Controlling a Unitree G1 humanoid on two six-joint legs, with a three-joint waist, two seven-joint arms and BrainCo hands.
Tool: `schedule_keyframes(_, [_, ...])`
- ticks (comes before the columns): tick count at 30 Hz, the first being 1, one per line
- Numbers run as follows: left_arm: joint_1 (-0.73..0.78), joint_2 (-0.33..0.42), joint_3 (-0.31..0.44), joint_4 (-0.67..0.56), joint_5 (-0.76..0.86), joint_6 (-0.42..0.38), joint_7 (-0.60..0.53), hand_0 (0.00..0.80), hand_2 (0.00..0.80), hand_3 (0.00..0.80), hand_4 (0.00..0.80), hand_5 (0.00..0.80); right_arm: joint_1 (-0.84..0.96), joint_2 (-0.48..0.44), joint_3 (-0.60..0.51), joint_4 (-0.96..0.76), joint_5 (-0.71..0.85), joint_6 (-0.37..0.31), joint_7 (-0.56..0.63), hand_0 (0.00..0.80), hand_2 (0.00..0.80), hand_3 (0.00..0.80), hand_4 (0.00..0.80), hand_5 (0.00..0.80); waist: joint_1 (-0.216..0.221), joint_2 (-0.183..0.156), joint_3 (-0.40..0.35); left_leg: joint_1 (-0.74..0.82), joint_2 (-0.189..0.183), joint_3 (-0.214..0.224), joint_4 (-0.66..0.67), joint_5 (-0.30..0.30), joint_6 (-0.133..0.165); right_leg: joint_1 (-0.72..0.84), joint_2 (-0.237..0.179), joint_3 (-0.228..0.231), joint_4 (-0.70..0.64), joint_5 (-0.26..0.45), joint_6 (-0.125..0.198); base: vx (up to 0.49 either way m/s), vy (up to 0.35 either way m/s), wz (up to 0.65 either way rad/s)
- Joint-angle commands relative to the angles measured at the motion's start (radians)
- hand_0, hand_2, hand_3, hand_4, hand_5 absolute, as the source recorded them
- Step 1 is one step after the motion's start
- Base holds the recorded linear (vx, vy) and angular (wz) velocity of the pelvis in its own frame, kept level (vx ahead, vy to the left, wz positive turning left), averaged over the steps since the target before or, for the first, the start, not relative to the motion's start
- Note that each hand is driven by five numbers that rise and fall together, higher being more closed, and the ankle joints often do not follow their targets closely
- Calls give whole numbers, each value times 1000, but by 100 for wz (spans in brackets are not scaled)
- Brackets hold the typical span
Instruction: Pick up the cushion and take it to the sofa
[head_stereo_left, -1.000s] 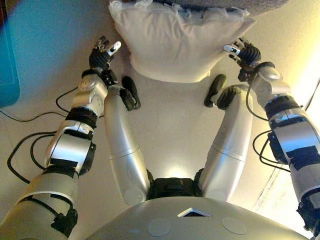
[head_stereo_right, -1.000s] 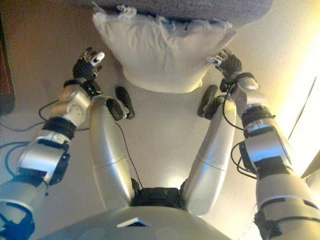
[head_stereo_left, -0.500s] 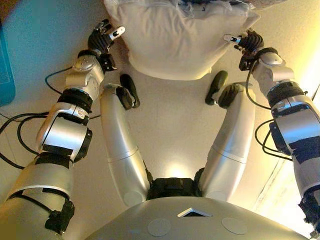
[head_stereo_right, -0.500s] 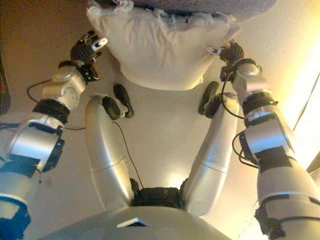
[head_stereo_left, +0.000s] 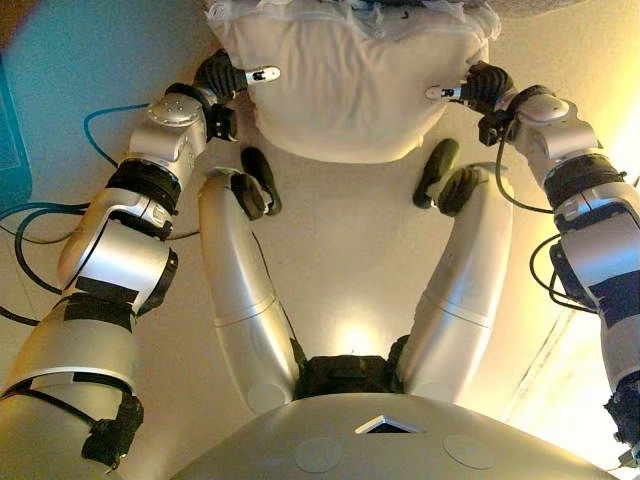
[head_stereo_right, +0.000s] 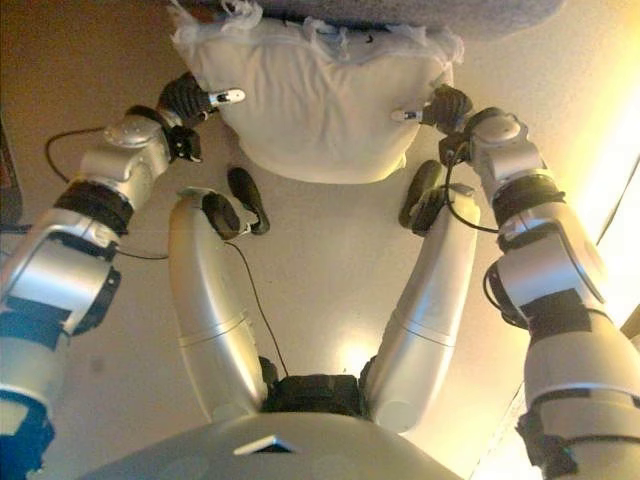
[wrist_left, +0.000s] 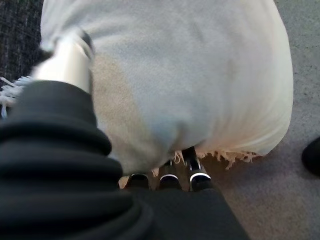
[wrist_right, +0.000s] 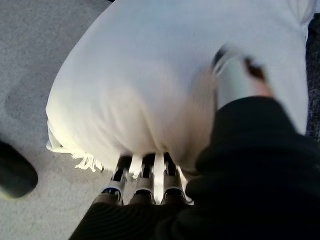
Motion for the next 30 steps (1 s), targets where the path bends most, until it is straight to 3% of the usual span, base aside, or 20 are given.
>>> schedule_keyframes(1, [-33,-57,-27,-86,5,-38,-41,800,800,800,800,800,-23,83,-6,-114,-3,-44,-13,800,800,800,800,800,-4,13,-8,19,13,-3,-28,-17,-38,40,-21,67,-122,85,39,0,0,0])
schedule_keyframes(5, [-20,-67,-11,-111,-13,-36,-15,800,800,800,800,800,-3,88,-19,-134,-1,-22,-55,800,800,800,800,800,-3,10,-8,27,17,-3,-37,-8,-37,50,-20,69,-133,96,42,0,0,0])
schedule_keyframes(10, [35,-75,29,-152,-44,-90,-27,800,800,800,800,800,55,101,-77,-184,48,-68,-160,800,800,800,800,800,-3,3,-8,90,24,-8,-113,19,-54,107,-9,59,-200,133,56,1,12,-1])
schedule_keyframes(14, [138,-105,82,-249,-54,-231,30,800,800,800,800,800,147,107,-114,-323,-10,-113,-304,800,800,800,800,800,-6,-4,-8,188,34,12,-271,83,-78,203,14,35,-314,181,73,-16,61,-10])
schedule_keyframes(20, [219,-138,179,-346,-6,-414,147,800,800,800,800,800,268,141,-187,-428,-10,-255,-424,800,800,800,800,800,-10,-24,-36,452,44,70,-571,165,-104,473,6,-50,-621,263,93,-5,8,-13])
schedule_keyframes(23, [330,-140,227,-483,27,-459,203,800,800,800,800,800,424,181,-248,-578,24,-318,-459,800,800,800,800,800,-14,-45,-61,587,8,90,-717,234,-84,604,-8,-92,-789,332,90,42,16,-10])
schedule_keyframes(27, [511,-165,272,-654,107,-440,268,800,800,800,800,800,642,226,-324,-719,15,-385,-412,800,800,800,800,800,-5,-69,-122,772,-38,137,-855,259,-64,788,-16,-162,-942,362,98,239,-18,5])
schedule_keyframes(30, [597,-168,310,-710,101,-424,273,800,800,800,800,800,740,231,-384,-787,22,-386,-369,800,800,800,800,800,4,-81,-186,918,-51,165,-951,268,-59,937,-18,-205,-1033,361,105,236,-48,0])
